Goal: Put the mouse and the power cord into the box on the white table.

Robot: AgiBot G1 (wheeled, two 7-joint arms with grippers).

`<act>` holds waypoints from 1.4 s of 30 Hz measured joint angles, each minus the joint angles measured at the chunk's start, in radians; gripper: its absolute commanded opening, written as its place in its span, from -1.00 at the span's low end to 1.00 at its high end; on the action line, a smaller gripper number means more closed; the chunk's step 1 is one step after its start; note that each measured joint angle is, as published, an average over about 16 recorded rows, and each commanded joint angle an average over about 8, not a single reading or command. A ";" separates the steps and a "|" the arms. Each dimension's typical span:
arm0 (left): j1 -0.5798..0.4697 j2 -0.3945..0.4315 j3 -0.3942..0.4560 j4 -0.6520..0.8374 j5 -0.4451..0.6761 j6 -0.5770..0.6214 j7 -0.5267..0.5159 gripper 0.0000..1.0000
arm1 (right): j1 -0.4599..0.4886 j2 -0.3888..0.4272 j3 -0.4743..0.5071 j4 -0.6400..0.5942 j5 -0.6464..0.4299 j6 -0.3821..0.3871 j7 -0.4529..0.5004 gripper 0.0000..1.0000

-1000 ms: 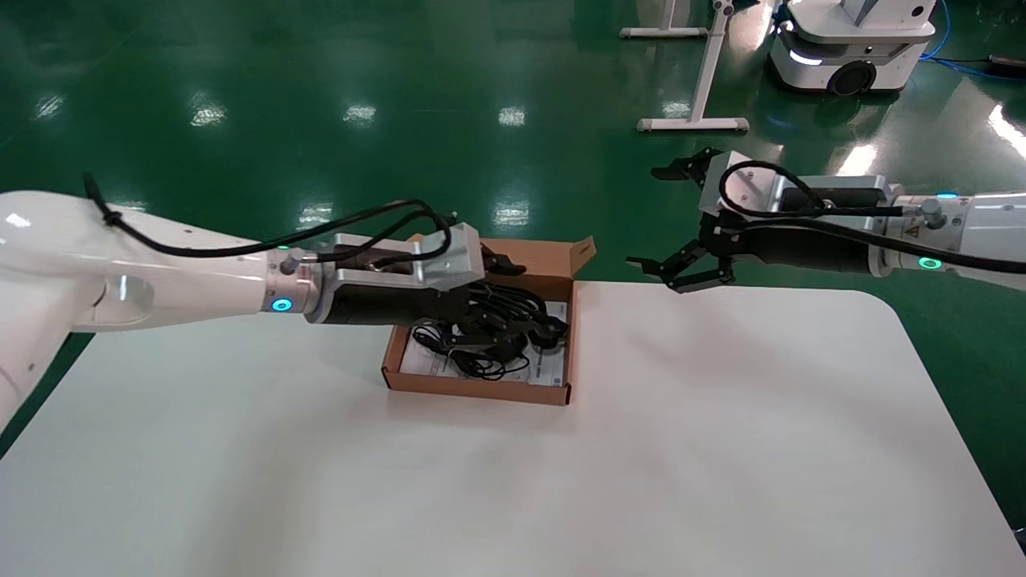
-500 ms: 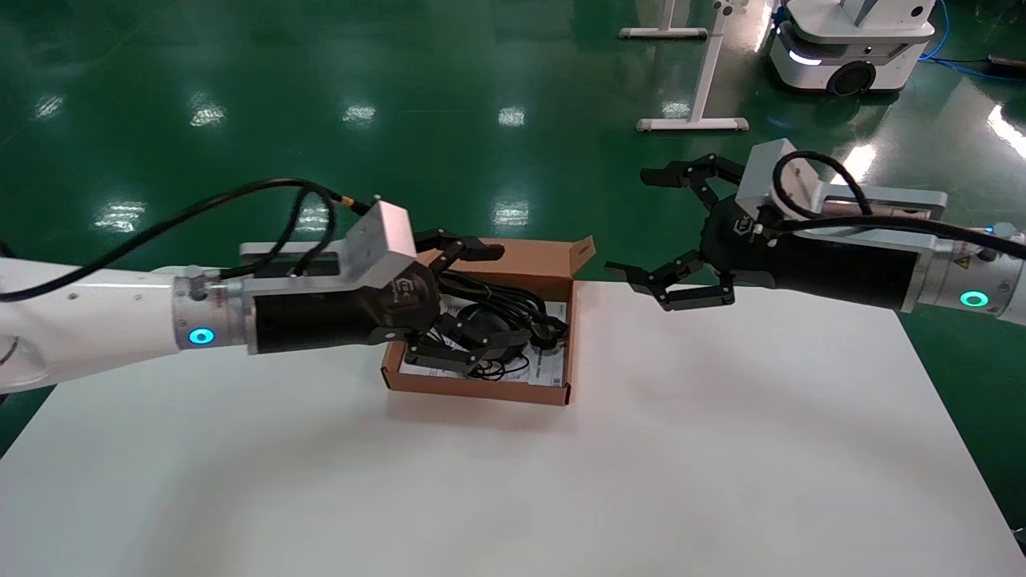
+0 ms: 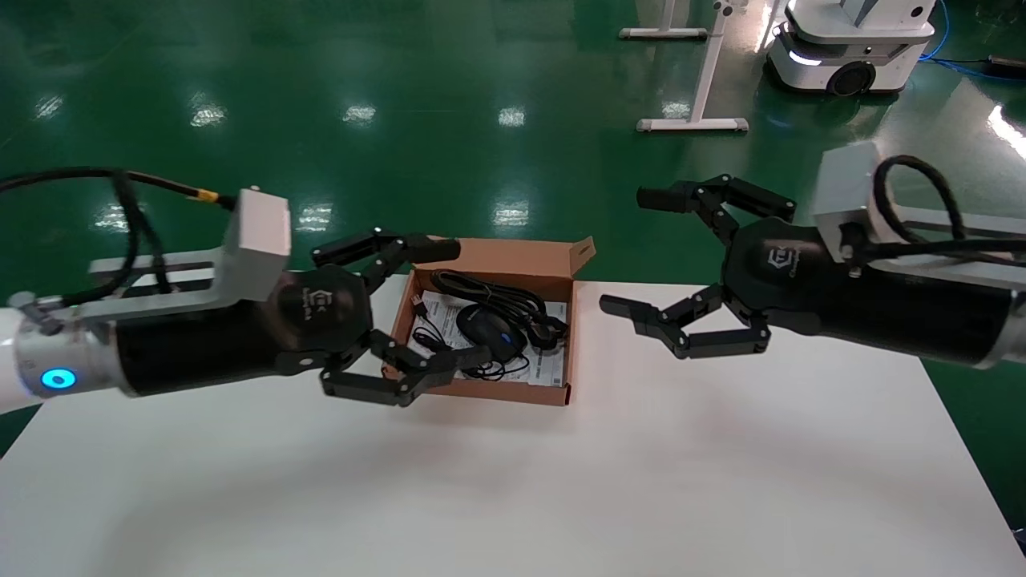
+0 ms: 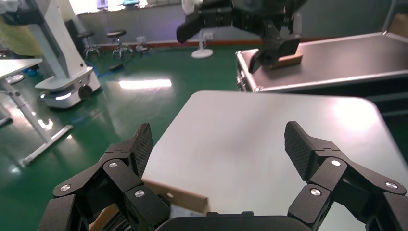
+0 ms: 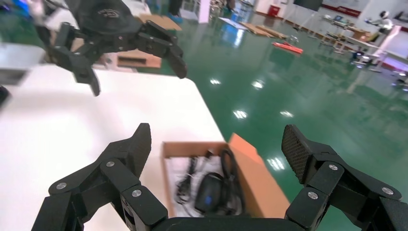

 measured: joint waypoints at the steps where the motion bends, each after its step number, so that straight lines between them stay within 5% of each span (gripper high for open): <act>1: 0.012 -0.012 -0.013 -0.019 -0.009 0.007 -0.012 1.00 | -0.013 0.009 0.009 0.021 0.008 -0.005 0.017 1.00; 21: 0.196 -0.208 -0.215 -0.313 -0.154 0.119 -0.199 1.00 | -0.237 0.163 0.166 0.396 0.159 -0.096 0.312 1.00; 42: 0.198 -0.210 -0.217 -0.314 -0.155 0.120 -0.203 1.00 | -0.247 0.169 0.173 0.409 0.165 -0.099 0.325 1.00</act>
